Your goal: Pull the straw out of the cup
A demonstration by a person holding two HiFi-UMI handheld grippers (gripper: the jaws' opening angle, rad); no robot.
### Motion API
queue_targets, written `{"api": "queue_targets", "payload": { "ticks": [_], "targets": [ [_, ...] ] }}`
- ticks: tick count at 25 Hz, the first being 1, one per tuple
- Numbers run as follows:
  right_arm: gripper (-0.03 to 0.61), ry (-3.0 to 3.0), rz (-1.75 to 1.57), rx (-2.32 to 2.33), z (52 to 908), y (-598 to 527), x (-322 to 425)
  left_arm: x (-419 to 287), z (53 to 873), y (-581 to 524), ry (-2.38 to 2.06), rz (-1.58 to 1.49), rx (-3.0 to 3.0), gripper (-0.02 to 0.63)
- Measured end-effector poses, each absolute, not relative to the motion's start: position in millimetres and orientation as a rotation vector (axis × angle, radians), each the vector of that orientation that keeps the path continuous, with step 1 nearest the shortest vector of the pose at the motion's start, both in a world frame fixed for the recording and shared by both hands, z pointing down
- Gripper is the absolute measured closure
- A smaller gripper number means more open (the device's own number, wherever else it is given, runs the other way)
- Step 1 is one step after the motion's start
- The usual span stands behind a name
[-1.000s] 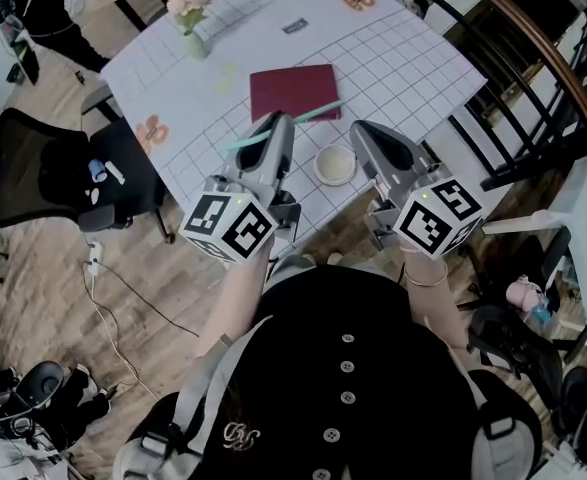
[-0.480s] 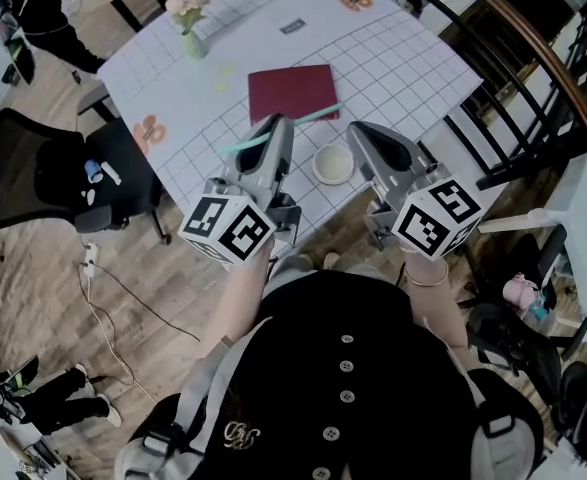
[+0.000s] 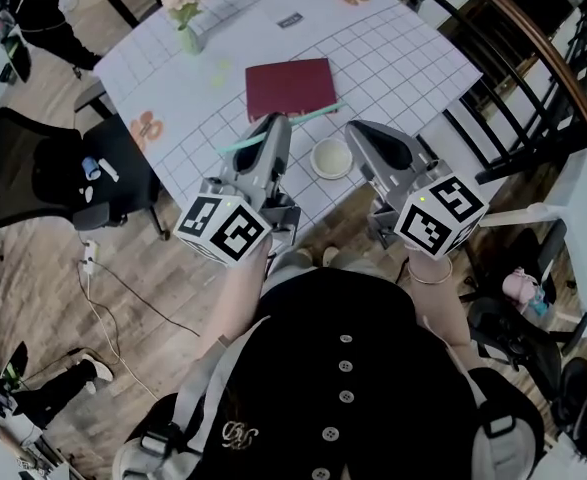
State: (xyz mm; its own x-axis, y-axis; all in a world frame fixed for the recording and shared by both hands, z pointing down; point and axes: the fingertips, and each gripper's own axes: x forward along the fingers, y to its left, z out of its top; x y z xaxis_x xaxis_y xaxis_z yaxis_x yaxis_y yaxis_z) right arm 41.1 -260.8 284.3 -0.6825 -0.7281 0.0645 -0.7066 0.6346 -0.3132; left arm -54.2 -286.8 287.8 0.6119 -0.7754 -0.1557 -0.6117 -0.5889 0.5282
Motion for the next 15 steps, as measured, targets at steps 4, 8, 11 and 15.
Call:
{"api": "queue_targets", "payload": {
  "ticks": [4, 8, 11, 15],
  "targets": [
    [0.581, 2.786, -0.508, -1.213, 289.1, -257.9, 40.3, -52.7, 288.2, -286.9, -1.096, -0.522, 2.418, 0.594],
    [0.581, 2.787, -0.516, -1.205, 292.7, -257.0, 38.7, -50.7, 289.9, -287.1, -1.081, -0.523, 2.415, 0.594],
    [0.581, 2.785, -0.521, -1.204, 292.1, -256.7, 38.7, -49.7, 291.6, -287.8, -1.077, -0.523, 2.411, 0.594],
    [0.581, 2.782, -0.529, -1.196, 293.5, -256.3, 40.5, -49.6, 293.2, -287.8, -1.084, -0.515, 2.421, 0.594]
  ]
}}
